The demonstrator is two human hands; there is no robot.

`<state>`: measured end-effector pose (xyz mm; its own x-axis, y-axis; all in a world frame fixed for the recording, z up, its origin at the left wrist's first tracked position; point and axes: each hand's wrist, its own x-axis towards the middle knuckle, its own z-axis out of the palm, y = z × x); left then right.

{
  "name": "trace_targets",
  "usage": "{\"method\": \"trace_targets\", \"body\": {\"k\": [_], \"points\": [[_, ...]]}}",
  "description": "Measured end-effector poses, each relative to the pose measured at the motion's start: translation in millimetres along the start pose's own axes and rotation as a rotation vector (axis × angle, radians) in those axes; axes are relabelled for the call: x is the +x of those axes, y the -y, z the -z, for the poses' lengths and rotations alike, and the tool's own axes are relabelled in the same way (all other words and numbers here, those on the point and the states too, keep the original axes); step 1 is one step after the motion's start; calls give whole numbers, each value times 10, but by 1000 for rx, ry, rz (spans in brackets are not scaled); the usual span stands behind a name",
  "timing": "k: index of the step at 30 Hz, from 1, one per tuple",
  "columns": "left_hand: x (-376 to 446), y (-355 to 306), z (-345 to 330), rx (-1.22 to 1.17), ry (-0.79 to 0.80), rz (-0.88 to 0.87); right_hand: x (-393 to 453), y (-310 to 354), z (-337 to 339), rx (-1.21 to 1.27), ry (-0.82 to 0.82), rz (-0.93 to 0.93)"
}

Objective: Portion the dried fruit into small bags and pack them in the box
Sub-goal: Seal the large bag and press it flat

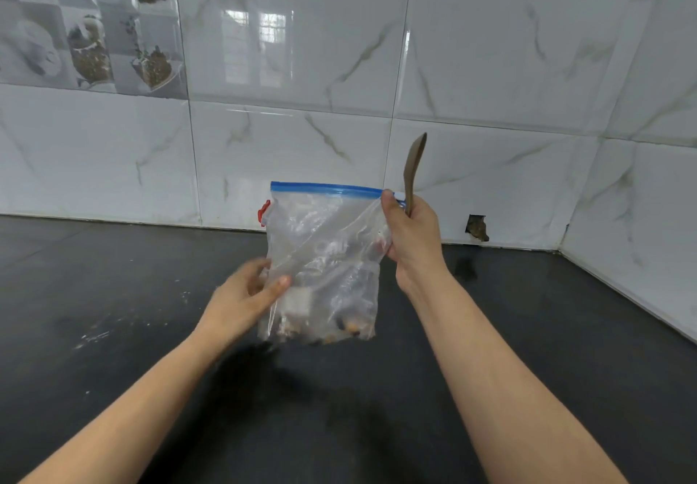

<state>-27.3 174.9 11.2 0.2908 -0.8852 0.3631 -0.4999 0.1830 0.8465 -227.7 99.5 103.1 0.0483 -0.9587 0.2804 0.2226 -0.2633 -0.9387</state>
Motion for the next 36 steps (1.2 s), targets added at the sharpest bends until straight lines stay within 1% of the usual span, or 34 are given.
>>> {"method": "trace_targets", "body": {"k": [2, 3, 4, 6, 8, 9, 11, 15, 16, 18, 21, 23, 24, 26, 28, 30, 32, 33, 36], "points": [[-65, -119, -51, 175, -391, -109, -24, -4, -53, -35, -37, 40], [-131, -236, -96, 240, -509, -202, -37, -11, -72, -47, -61, 59], [-204, -366, -153, 302, -545, -292, -39, -30, -89, -58, -90, 68], [-342, -574, -326, 441, -481, -426, -34, -76, -123, -61, -147, 53], [-403, -663, -532, 601, -374, -475, -36, -96, -163, 5, -185, -1], [-403, -674, -628, 651, -324, -456, -43, -94, -183, 46, -195, -27], [-377, -676, -782, 676, -269, -387, -55, -84, -210, 102, -216, -49], [-323, -637, -833, 515, -230, -225, -27, 10, -160, 130, -257, -23], [-316, -602, -791, 499, -232, -209, -7, 29, -131, 123, -271, -18], [-310, -505, -674, 517, -246, -243, 32, 91, -63, 106, -299, -7], [-319, -268, -475, 616, -179, -314, 94, 165, 27, 110, -339, -4], [-341, -139, -368, 643, -129, -236, 133, 212, 62, 149, -331, -5], [-351, -121, -330, 622, -128, -196, 143, 229, 60, 156, -306, -9], [-332, -185, -324, 510, -122, -184, 125, 253, 38, 98, -220, -31], [-255, -373, -355, 257, -104, -152, 65, 256, 11, 8, -80, -77], [-123, -543, -359, -58, -46, -48, 16, 274, 34, -27, 108, -155], [21, -553, -315, -308, 92, 87, -12, 325, 108, 28, 258, -217], [72, -517, -279, -395, 182, 140, -11, 350, 153, 69, 305, -212], [141, -371, -196, -552, 415, 229, -11, 368, 272, 75, 348, -132]]}}
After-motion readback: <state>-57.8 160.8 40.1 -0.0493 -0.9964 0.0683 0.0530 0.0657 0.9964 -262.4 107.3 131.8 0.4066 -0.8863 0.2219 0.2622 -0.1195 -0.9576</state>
